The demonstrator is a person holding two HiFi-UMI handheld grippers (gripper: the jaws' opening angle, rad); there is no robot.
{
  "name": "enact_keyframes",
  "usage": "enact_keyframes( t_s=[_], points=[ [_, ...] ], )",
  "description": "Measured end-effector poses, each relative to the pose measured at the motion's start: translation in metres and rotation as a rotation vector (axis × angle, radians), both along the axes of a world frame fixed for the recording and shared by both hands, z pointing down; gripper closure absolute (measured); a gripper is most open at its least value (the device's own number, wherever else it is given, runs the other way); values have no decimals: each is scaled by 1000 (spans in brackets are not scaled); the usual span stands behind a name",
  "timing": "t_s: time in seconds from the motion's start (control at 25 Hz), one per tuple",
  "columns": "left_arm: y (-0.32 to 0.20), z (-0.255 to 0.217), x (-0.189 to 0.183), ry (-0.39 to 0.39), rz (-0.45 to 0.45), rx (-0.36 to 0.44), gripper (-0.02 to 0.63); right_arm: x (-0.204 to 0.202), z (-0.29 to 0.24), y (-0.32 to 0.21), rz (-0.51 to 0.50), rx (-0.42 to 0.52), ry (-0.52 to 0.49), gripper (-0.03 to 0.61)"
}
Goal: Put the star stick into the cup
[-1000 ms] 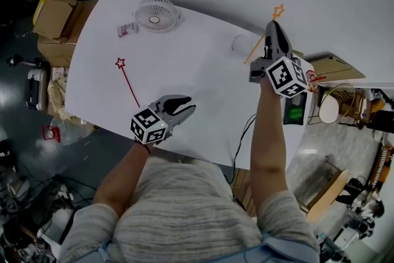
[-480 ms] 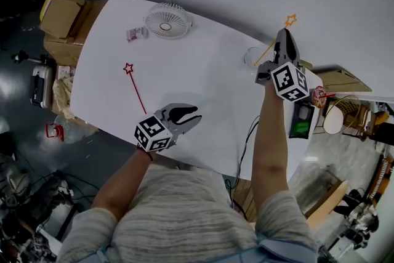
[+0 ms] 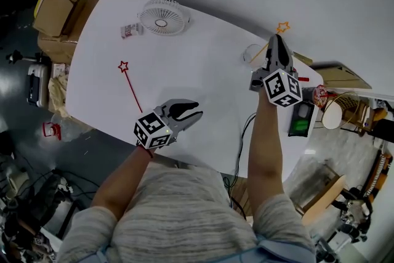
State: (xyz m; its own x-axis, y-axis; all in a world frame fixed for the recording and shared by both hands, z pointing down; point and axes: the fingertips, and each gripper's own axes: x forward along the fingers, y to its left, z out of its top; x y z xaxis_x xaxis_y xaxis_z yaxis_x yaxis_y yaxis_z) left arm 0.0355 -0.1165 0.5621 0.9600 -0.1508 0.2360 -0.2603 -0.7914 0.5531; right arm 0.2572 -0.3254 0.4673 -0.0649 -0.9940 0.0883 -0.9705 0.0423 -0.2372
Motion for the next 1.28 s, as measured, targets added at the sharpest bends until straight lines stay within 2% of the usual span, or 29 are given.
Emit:
enact_keyframes(
  t_s=[0.16, 0.6, 0.96, 1.28],
  points=[
    [0, 1, 5, 10, 4, -3, 492, -7, 22, 8, -12, -58, 19, 557],
    [3, -2, 12, 39, 2, -3, 492, -10, 27, 6, -25, -94, 34, 557],
    [6, -7, 9, 53, -5, 5, 492, -14, 42, 16, -37, -163, 40, 555],
    [8, -11, 12, 65, -5, 16, 492, -29, 31, 32, -60, -147, 34, 555]
  ],
)
